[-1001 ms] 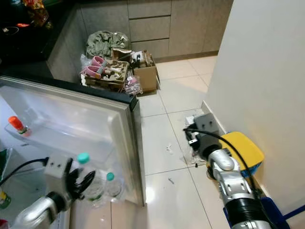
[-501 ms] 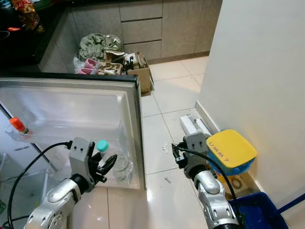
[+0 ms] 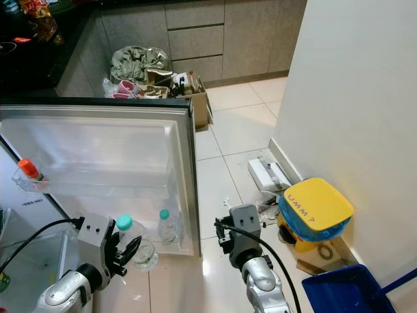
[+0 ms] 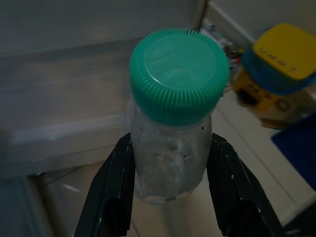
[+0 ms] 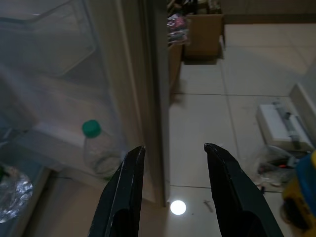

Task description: Restocking fridge

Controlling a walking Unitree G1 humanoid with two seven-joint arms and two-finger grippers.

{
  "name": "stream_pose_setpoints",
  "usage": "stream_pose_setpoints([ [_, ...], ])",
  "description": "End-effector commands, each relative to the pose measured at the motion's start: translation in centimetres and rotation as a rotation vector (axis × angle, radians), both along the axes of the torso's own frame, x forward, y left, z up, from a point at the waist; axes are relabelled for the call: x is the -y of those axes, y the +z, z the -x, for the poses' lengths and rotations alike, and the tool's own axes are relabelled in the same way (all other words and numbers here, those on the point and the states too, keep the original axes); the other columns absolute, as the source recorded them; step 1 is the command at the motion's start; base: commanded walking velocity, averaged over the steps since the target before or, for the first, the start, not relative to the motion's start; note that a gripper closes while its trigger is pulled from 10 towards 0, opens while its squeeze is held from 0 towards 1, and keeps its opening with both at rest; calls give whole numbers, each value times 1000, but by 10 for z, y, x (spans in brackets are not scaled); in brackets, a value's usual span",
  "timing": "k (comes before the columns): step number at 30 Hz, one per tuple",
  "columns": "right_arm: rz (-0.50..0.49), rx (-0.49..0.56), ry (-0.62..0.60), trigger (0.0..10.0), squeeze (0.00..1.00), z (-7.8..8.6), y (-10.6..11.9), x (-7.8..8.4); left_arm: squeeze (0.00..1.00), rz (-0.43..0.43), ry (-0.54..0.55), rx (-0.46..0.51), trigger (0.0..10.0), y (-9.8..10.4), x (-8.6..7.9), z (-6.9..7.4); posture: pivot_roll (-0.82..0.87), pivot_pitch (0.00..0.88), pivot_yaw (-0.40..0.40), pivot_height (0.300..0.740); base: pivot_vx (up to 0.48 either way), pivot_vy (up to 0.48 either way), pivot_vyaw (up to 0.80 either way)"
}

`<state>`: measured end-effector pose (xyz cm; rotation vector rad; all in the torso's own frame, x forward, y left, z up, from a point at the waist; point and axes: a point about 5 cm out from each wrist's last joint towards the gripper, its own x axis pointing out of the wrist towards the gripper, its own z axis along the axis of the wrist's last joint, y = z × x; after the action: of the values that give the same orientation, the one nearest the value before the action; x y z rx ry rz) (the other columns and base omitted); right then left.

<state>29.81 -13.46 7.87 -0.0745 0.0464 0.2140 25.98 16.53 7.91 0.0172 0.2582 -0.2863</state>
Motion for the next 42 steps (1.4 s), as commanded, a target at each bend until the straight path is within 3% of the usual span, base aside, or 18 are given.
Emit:
stream_pose_setpoints([
  [1, 7, -9, -31, 10000, 0, 4, -5, 4, 0, 1, 39, 2, 10000, -3, -4, -1, -119, 148, 84, 707, 0, 0, 0],
  [6, 17, -22, -71, 10000, 0, 6, -8, 12, 0, -1, 67, 1, 10000, -5, -8, -4, -123, 151, 80, 707, 0, 0, 0],
  [12, 38, -22, -109, 10000, 0, 7, -10, 22, 0, -1, 91, 13, 10000, -4, -10, -9, -125, 154, 80, 673, 0, 0, 0],
  [32, 43, -15, -119, 10000, 0, 7, -9, 23, 0, 0, 97, 25, 10000, -4, -10, -12, -125, 156, 80, 598, 0, 0, 0],
  [42, 38, -4, -136, 10000, 0, 5, -7, 25, 0, -3, 105, 47, 10000, 1, -10, -17, -127, 157, 88, 598, 0, 0, 0],
])
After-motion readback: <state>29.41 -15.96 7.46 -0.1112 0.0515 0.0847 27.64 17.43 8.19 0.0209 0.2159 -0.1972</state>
